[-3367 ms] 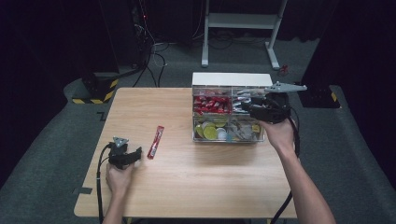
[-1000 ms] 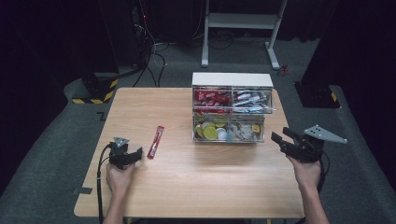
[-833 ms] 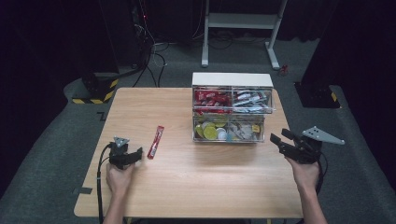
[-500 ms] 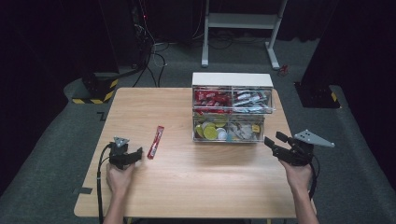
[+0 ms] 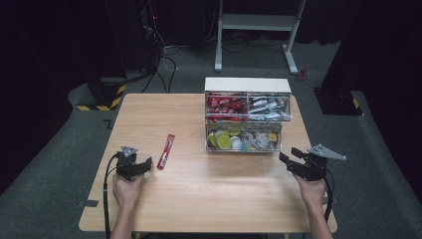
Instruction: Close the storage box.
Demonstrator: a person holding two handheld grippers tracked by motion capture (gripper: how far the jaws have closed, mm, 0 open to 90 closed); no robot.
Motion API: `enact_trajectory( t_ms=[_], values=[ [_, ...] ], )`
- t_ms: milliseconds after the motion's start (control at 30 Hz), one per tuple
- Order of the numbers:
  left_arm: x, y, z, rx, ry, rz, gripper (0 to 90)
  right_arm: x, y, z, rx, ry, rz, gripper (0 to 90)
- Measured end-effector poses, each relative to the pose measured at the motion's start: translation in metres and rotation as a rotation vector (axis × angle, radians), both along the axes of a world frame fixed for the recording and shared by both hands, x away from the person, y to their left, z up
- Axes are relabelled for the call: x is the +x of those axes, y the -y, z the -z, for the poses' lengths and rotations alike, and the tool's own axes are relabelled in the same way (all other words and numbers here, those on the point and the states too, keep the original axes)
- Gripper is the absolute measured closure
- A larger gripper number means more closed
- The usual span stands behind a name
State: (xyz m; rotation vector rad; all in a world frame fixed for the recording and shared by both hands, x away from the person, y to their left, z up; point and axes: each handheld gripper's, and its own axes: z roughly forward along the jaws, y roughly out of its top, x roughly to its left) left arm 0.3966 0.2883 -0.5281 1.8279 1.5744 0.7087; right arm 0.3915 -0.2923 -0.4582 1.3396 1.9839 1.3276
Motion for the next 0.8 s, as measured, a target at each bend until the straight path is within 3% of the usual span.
enact_trajectory(
  t_ms=[233, 467, 800],
  values=[
    [0.0, 0.0, 0.0, 0.0, 0.0, 0.0, 28.3, 0.008, -0.006, 0.016, -0.058, -0.043, 0.022, 36.9],
    [0.0, 0.0, 0.0, 0.0, 0.0, 0.0, 28.2, 0.013, -0.01, 0.027, -0.081, -0.084, 0.034, 38.5],
    [0.0, 0.0, 0.0, -0.001, 0.0, 0.0, 28.1, 0.024, -0.012, 0.042, -0.143, -0.115, 0.061, 38.0]
  ],
)
